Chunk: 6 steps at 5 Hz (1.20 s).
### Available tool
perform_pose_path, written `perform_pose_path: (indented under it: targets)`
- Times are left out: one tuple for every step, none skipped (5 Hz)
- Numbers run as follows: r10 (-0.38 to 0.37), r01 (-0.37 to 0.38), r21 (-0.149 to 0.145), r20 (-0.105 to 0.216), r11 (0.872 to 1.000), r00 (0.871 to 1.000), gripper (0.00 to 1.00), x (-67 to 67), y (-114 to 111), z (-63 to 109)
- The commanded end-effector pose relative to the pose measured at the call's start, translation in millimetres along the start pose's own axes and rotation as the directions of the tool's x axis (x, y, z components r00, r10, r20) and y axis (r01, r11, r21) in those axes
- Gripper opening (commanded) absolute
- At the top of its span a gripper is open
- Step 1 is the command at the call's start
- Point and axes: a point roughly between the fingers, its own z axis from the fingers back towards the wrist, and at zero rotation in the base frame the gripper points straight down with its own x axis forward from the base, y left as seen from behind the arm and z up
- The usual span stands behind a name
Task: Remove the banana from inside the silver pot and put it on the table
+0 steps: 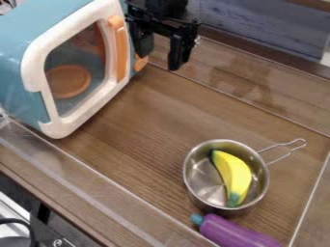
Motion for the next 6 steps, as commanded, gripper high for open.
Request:
perform_pose_path:
  targets:
    - [-0.045,0.044,0.006,0.074,0.999,0.996,1.00,5.4,-11,16.6]
    - [-0.072,0.072,0.008,0.085,0.997,0.994,1.00,7.5,-18,17.1]
    - [-0.078,0.078,0.007,0.097,0.997,0.992,1.00,8.1,-21,18.1]
    - [-0.070,0.070,0.004,0.113,0.998,0.991,1.00,7.4,-21,21.1]
    - [-0.062,0.061,0.004,0.125,0.998,0.990,1.00,8.4,-20,21.8]
    - [-0.051,0.051,0.003,0.128,0.999,0.990,1.00,7.8,-19,19.9]
